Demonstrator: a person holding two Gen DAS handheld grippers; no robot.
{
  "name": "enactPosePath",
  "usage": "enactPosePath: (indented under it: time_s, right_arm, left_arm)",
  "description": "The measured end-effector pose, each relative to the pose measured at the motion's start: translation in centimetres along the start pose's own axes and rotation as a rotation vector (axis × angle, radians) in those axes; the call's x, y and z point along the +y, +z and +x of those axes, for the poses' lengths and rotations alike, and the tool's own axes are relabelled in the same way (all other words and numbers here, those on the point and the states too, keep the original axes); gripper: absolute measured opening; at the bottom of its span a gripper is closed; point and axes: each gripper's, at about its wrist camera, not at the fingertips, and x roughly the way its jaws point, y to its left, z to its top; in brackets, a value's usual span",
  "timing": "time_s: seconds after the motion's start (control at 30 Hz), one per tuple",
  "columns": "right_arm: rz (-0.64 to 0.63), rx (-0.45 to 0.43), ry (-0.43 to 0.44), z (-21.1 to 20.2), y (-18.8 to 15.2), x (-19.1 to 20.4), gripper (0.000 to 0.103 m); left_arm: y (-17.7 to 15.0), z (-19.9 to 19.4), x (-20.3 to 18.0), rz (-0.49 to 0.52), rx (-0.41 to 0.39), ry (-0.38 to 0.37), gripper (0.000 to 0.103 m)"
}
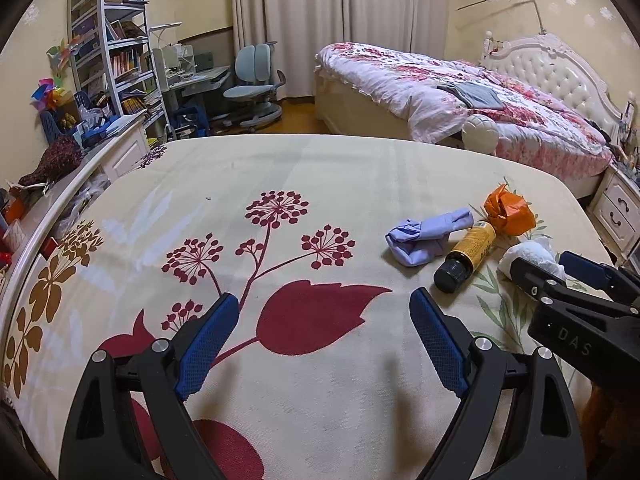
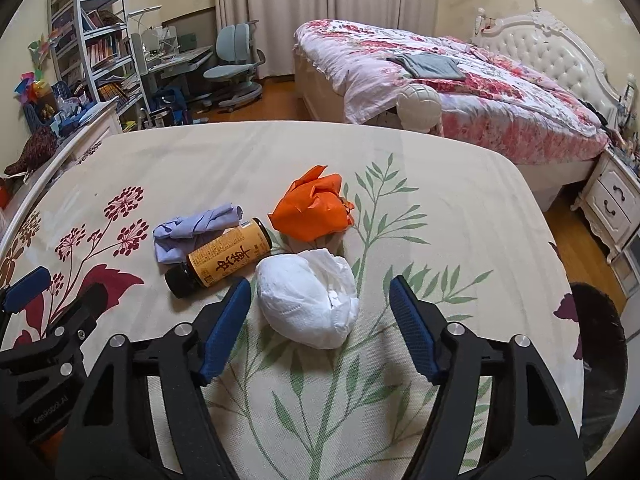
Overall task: Collect trash
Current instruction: 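Grasp the white plastic bag bundle with the right tool, then grasp the yellow-and-black bottle with the left tool while the right tool holds the bag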
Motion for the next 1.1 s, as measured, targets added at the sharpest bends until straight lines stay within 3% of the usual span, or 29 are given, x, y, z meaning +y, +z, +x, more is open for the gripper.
enactPosePath:
  time_s: [0.03,0.13,0.5,0.7,0.8,1.03,1.1]
  right_arm:
    - [-0.001,0.009,0.006,0.2,0.0,0.0,0.049]
    - [-0.002,0.007,0.013,0.2,-0.3,-0.1,0.045]
    - [0.049,-0.007,-0.114,-1.2,-2.0,-5.2,0.044]
    - [0.106,-0.008,-0.128,-1.9,-2.9,-8.1,0.044]
    - [0.122,-0.009,-0.112,-1.9,-3.0,-8.5,0.044]
    - [0.142,-0.003,-0.084,-1.7,-3.0,-9.0,0.045]
    - [0.15,-0.001,-0.075,-1.7,-3.1,-9.2,0.045]
  left_arm:
    - [0.0,0.1,-0.1,0.003,0.001,-0.003,0.087]
    - [0.1,0.2,-0.7,0.015,0.002,-0.013,0.087]
    - [0.7,0.9,-3.7,0.067,0.009,-0.089,0.087]
    - [1.3,1.7,-6.0,0.102,0.025,-0.129,0.086]
    - [1.6,2.3,-6.7,0.102,0.048,-0.152,0.073]
    - [1.9,3.5,-7.7,0.111,0.102,-0.174,0.06]
    - [1.7,3.7,-7.9,0.122,0.111,-0.172,0.048]
